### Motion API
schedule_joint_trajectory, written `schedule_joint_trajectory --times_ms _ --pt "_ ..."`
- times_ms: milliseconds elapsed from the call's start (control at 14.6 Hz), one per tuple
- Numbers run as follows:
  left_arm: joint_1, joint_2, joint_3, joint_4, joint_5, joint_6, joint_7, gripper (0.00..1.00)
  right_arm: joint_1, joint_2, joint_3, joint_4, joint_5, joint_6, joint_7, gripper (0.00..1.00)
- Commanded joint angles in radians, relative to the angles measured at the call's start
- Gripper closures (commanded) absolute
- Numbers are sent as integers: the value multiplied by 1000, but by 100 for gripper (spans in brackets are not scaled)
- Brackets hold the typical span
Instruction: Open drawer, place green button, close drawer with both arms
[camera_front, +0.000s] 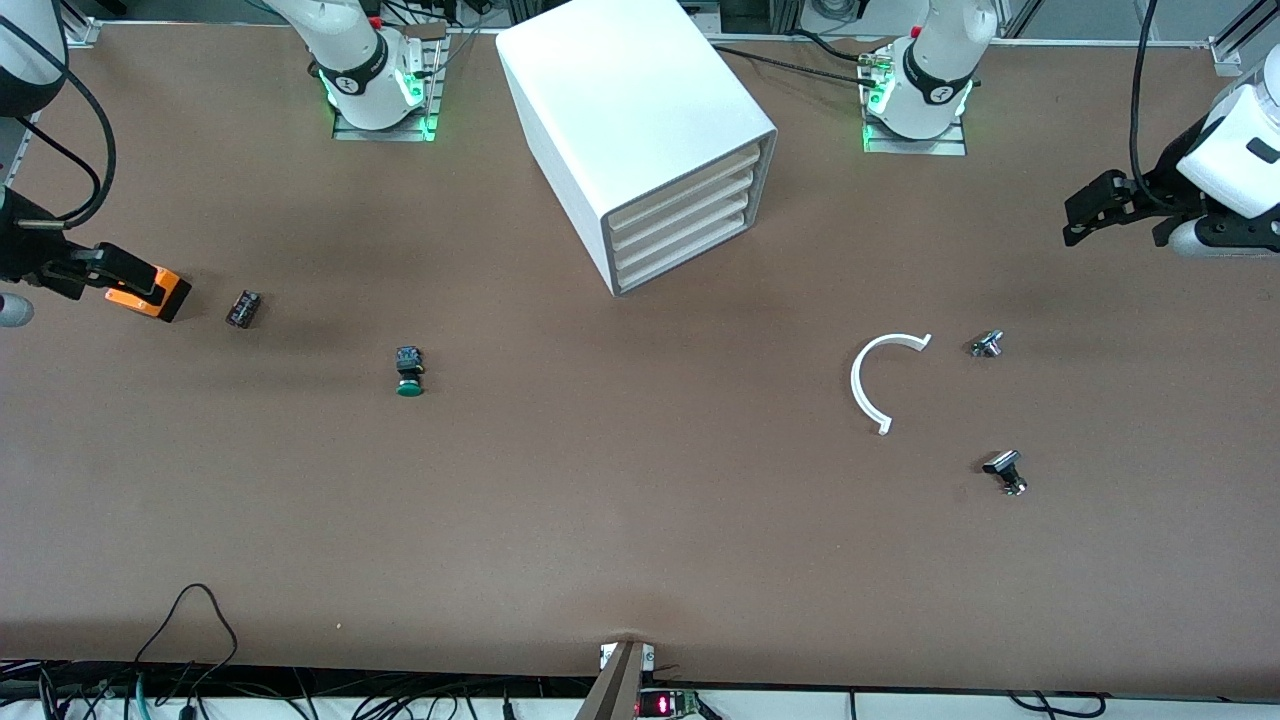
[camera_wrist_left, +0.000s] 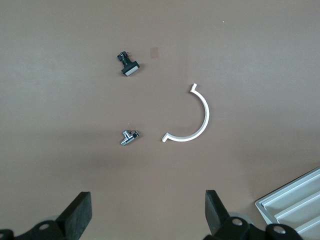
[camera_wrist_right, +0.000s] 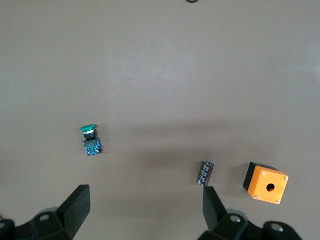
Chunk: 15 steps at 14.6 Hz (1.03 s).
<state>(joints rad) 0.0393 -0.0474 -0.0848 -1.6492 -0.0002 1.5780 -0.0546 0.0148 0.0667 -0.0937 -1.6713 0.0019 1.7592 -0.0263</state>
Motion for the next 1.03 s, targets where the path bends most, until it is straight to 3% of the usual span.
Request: schedule_joint_trajectory --times_ms 0,547,957 --pt "-7 6 5 17 0 -15 16 0 -9 2 3 18 6 -13 -35 0" --pt "-9 34 5 65 -4 -55 -2 0 -7 -11 2 8 -7 -75 -43 0" --pt "-21 38 -1 66 8 -58 -1 0 -6 -97 5 -119 -26 9 -38 0"
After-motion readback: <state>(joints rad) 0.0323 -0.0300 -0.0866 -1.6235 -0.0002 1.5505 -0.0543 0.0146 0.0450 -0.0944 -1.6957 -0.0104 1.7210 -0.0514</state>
